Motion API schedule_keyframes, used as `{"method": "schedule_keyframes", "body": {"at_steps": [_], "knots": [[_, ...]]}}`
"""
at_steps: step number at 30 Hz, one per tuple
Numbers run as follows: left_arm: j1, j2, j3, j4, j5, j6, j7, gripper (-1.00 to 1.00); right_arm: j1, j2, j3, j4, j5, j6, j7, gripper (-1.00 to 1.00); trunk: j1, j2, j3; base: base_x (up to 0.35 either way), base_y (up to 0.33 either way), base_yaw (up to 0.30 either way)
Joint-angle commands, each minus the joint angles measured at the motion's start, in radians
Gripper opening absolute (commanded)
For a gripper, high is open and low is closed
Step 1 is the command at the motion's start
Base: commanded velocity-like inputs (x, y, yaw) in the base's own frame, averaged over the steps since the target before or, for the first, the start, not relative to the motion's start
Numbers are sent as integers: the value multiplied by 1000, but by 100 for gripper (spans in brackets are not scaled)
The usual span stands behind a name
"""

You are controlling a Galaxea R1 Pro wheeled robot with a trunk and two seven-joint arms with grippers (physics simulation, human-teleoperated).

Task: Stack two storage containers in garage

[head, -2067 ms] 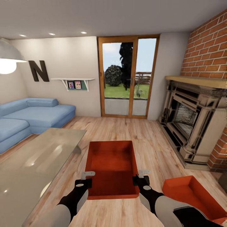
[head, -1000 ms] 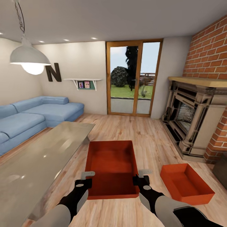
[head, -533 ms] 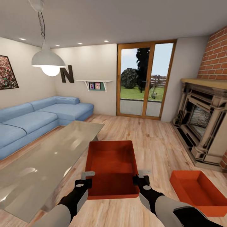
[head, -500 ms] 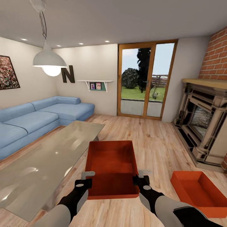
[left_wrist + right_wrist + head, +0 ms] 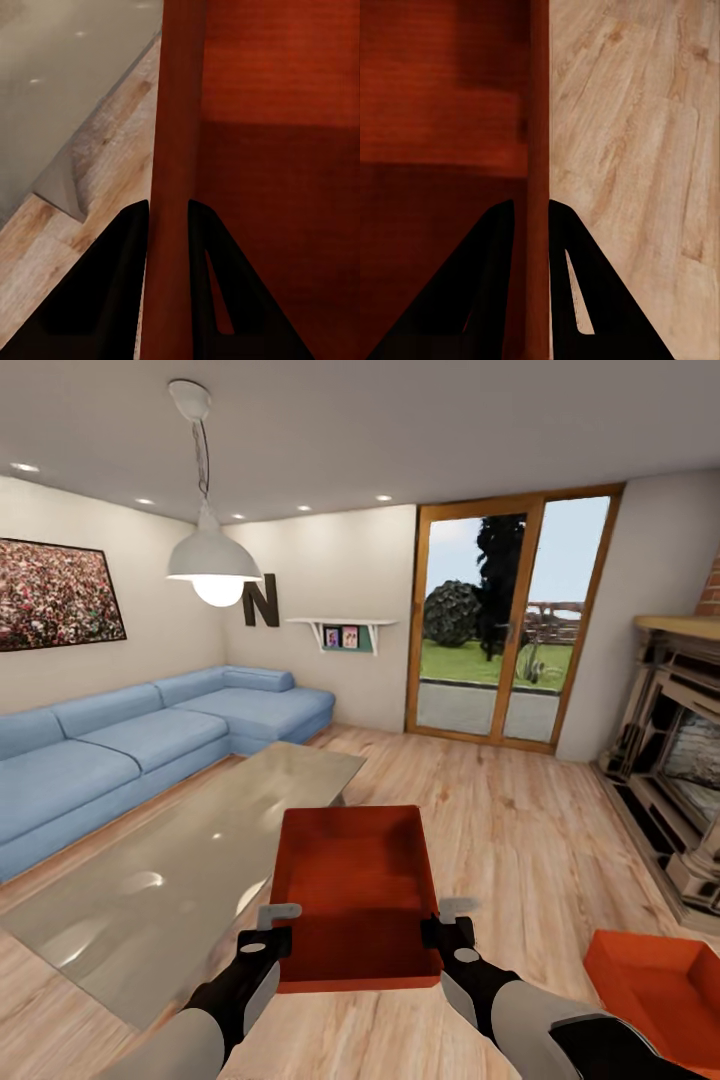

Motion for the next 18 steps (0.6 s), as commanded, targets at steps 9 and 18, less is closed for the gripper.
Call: {"method": "schedule_keyframes", "body": {"at_steps": [9, 18], "knots": [[-1, 1, 28, -9, -28, 4, 10, -100, 0, 6, -29, 3, 4, 1, -3, -100, 0, -1, 7, 0, 0, 251], [-1, 1, 27, -11, -29, 2, 10, -100, 0, 6, -29, 3, 4, 1, -3, -100, 0, -1, 16, 0, 0, 251]]}}
